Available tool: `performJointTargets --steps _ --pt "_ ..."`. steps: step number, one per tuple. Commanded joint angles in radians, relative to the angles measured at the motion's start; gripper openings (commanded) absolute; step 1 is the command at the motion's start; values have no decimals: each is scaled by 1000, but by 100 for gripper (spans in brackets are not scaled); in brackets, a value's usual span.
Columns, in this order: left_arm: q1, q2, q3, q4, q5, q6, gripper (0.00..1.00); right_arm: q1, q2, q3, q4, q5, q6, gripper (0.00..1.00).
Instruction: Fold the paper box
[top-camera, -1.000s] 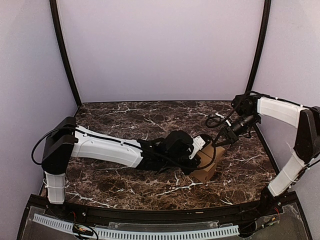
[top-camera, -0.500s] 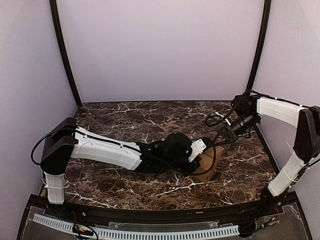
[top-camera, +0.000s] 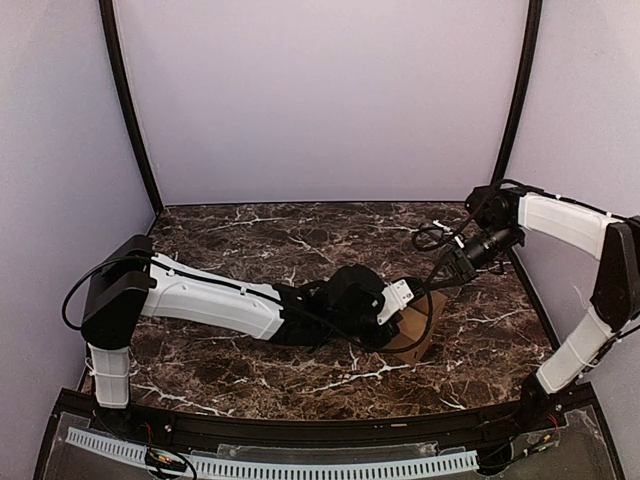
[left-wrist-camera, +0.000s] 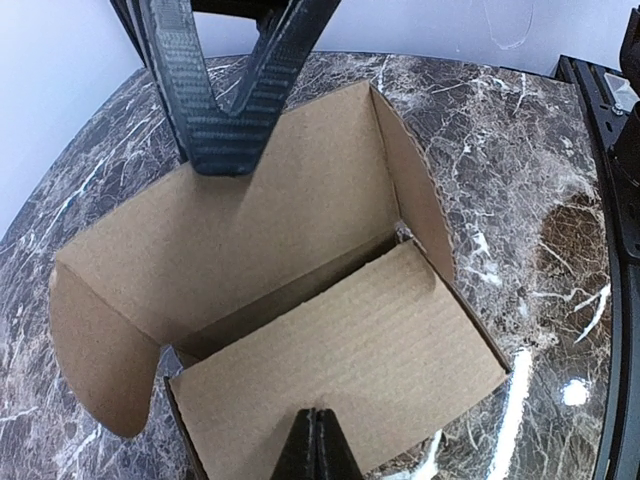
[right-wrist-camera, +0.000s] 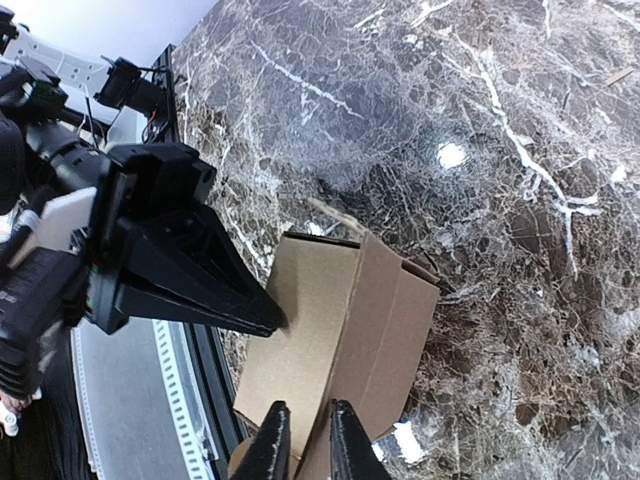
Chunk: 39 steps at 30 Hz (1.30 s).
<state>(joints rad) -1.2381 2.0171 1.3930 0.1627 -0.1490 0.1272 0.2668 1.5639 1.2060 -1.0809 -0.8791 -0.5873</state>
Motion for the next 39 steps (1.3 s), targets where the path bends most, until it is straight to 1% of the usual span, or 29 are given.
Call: performJointTargets --steps 1,5,8,13,14,16,17,19,21,22,23,24,25,27,29,30,31,32,34,37,39 --pt "-4 -54 20 -59 -9 22 1 -1 -63 42 -29 3 -12 19" --pt "-5 -89 20 -64 -2 28 2 -13 -80 59 -42 22 -17 28" --pt "-6 -129 15 -69 -8 35 5 -38 -87 61 -59 23 -38 31" --pt "-6 -222 -1 -80 -29 45 11 -96 -116 61 -118 17 -155 35" --pt "-6 -235 -4 -81 -53 44 12 -104 -128 52 -123 24 -179 36" --pt "-4 -266 -10 -86 -124 39 20 -109 -162 21 -126 40 -241 40" --pt "1 -277 -2 -107 -147 34 29 -110 -181 -4 -123 49 -274 43" --pt "20 -283 24 -172 -179 0 39 -109 -215 -61 -124 51 -339 49" --pt "39 -294 29 -239 -163 -64 42 -109 -241 -92 -111 55 -364 53" --pt "44 -300 16 -248 -144 -103 43 -109 -247 -96 -104 58 -366 53" --pt "48 -316 -33 -243 -135 -133 42 -109 -249 -93 -95 66 -365 53" --pt "49 -324 -65 -227 -125 -193 42 -110 -247 -84 -81 73 -361 53" --pt "49 -339 -140 -188 -117 -219 42 -114 -241 -71 -76 75 -366 52" --pt "49 -349 -232 -115 -82 -279 41 -131 -220 -48 -52 63 -365 52" --pt "47 -343 -286 -69 -44 -324 37 -148 -182 -31 -18 48 -357 51" --pt "46 -339 -301 -52 -16 -339 35 -154 -154 -22 -5 42 -356 51" --pt "40 -330 -323 -15 -2 -341 31 -160 -125 -14 8 36 -354 50" --pt "34 -316 -330 15 0 -339 28 -168 -96 -11 30 30 -347 49" --pt "33 -290 -338 49 7 -339 24 -182 -38 -9 83 16 -319 46" --pt "31 -252 -341 101 5 -348 22 -185 48 -18 211 46 -204 40" --pt "32 -224 -341 152 3 -357 20 -182 110 -14 240 44 -170 35"
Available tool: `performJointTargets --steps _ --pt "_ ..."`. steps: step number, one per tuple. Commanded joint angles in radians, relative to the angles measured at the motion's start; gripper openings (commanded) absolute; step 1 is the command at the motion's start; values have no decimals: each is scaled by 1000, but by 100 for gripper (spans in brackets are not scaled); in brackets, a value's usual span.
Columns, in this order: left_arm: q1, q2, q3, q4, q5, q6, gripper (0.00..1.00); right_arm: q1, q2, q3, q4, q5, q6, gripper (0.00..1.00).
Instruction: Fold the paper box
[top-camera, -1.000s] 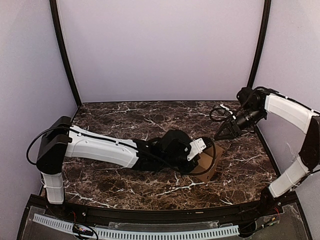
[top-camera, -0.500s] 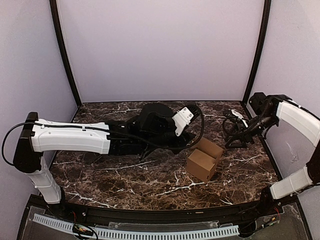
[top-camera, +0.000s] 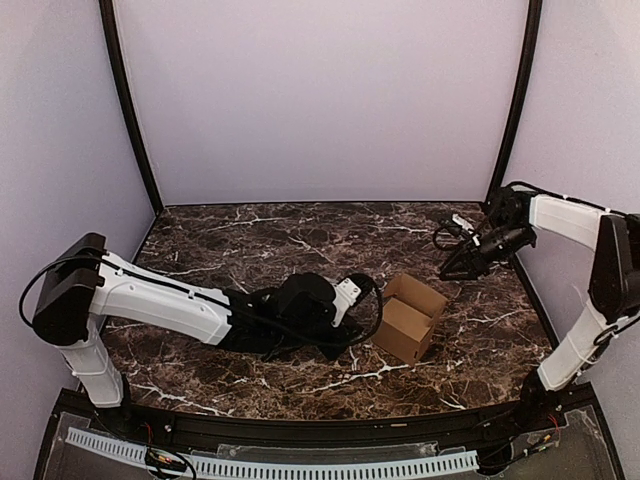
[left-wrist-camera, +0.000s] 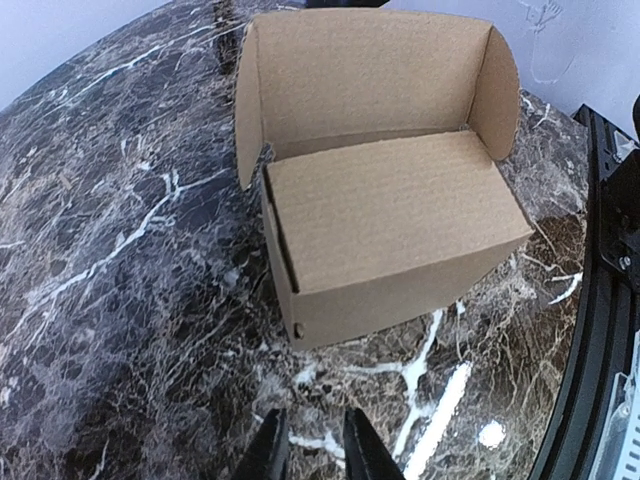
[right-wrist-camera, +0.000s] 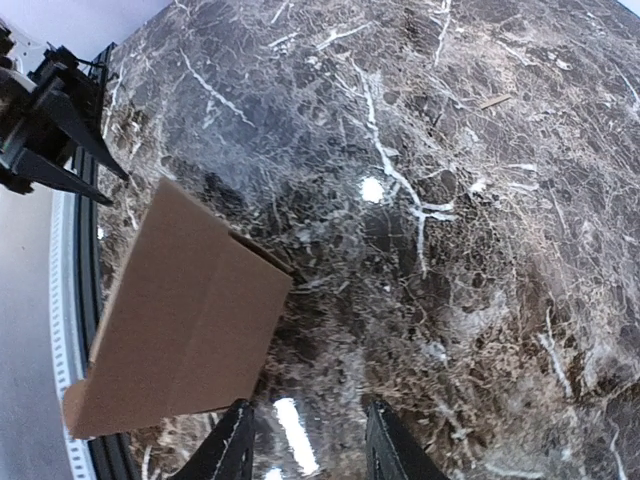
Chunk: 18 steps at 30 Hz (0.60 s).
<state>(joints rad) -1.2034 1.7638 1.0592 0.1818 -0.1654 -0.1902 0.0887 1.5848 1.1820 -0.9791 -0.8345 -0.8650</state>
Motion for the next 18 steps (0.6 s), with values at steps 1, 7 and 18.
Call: performJointTargets --steps 1,7,18 --pt "-2 49 0 162 18 -44 18 1 113 14 140 -4 117 33" --pt "-2 148 74 190 4 -75 13 98 157 -24 135 -29 125 30" --pt "-2 240 157 226 1 -82 12 165 186 -38 37 -106 69 29"
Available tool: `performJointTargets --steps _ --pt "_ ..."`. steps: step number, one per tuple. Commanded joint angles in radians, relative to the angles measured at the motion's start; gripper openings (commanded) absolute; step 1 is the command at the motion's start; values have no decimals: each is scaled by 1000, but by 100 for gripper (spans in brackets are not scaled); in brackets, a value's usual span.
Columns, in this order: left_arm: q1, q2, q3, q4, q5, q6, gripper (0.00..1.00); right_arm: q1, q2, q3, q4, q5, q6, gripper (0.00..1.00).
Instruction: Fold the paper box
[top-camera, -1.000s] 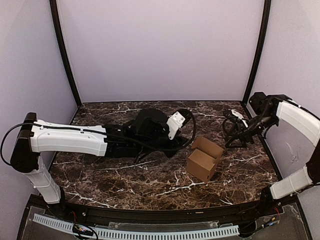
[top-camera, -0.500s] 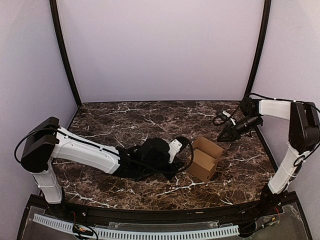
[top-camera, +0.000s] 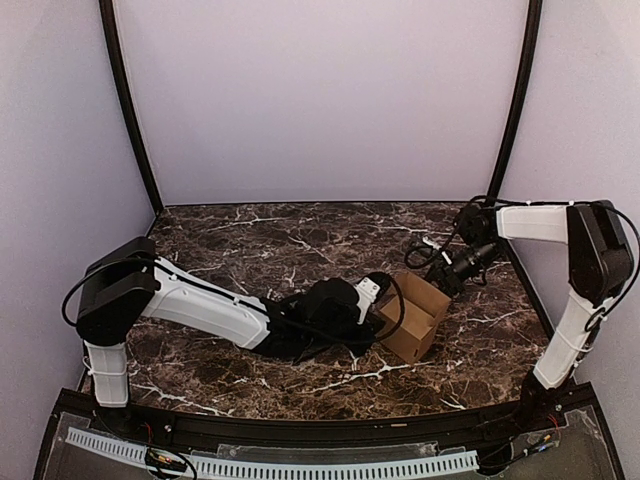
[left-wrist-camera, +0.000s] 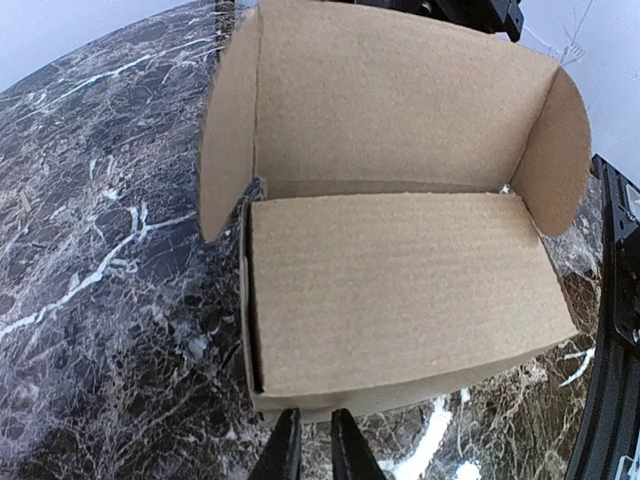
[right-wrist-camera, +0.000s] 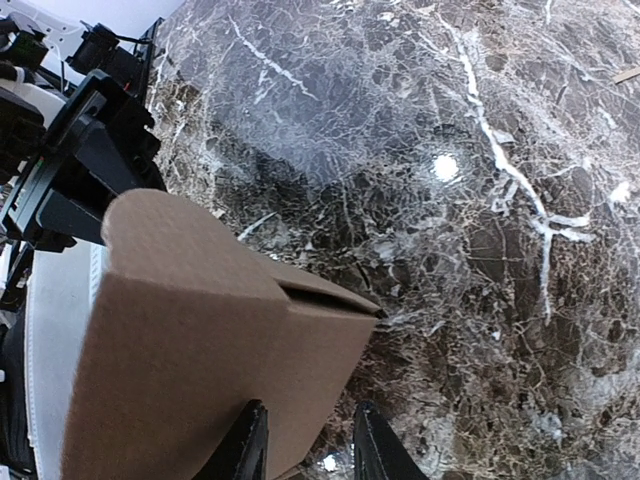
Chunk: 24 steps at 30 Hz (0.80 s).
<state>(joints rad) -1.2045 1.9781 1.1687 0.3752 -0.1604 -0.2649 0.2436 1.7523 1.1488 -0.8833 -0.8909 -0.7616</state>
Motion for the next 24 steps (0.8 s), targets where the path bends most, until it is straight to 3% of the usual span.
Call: performJointTargets --steps 1,13,19,24 --pt "-1 31 53 32 -3 -8 12 13 23 0 -74 -57 -41 29" --pt "0 60 102 -2 20 8 12 42 30 -13 -87 -60 -39 29" --pt "0 -58 -15 -32 54 42 15 -19 32 30 -91 -7 -32 30" --pt "0 -185 -15 -198 30 131 25 -81 1 54 -93 38 -37 33"
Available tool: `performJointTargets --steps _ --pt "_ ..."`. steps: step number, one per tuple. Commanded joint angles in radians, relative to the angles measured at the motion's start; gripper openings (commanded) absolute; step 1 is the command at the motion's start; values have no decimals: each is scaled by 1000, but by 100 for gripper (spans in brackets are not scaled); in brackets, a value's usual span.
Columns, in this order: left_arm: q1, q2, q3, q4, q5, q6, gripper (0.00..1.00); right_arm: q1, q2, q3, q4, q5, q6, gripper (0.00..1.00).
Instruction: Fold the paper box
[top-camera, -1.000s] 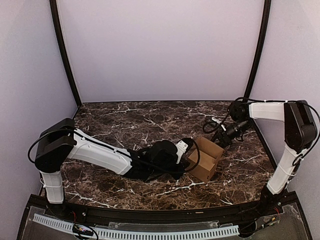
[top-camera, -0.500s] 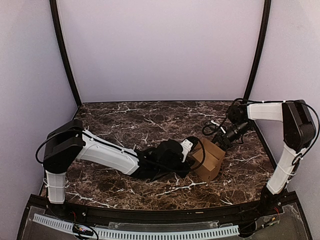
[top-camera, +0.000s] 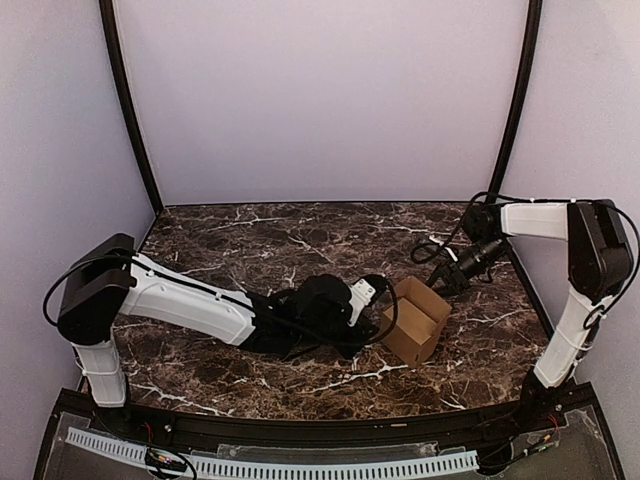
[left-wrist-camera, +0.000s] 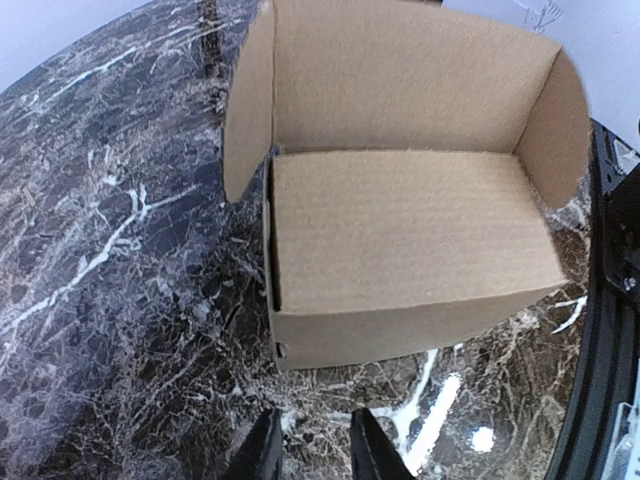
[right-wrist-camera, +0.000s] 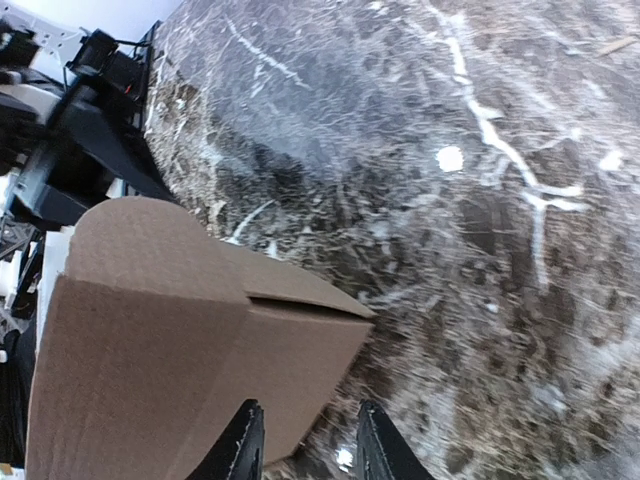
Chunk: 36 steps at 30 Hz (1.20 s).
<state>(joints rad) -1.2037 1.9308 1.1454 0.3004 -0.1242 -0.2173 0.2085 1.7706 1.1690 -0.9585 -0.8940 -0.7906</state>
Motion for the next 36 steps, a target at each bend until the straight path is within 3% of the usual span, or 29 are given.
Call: performJointTargets --steps 1,3,8,15,21,27,36 --pt "3 -152 42 -150 -15 114 30 -53 -25 37 -20 52 -7 33" --pt "22 -155 112 -265 -27 149 38 -63 -39 42 -24 67 -7 35" --pt "125 -100 292 -408 108 147 52 -80 -95 42 -60 61 -22 36" --pt "189 72 559 -607 317 281 57 -82 -183 -14 -72 62 -16 38" --pt "188 149 654 -635 470 307 58 -81 -279 -51 -78 95 -5 39" --pt "180 207 740 -650 482 297 49 -78 -347 -76 -96 122 -14 41" --pt "176 268 822 -704 453 290 21 -68 -446 -96 -191 78 -140 46"
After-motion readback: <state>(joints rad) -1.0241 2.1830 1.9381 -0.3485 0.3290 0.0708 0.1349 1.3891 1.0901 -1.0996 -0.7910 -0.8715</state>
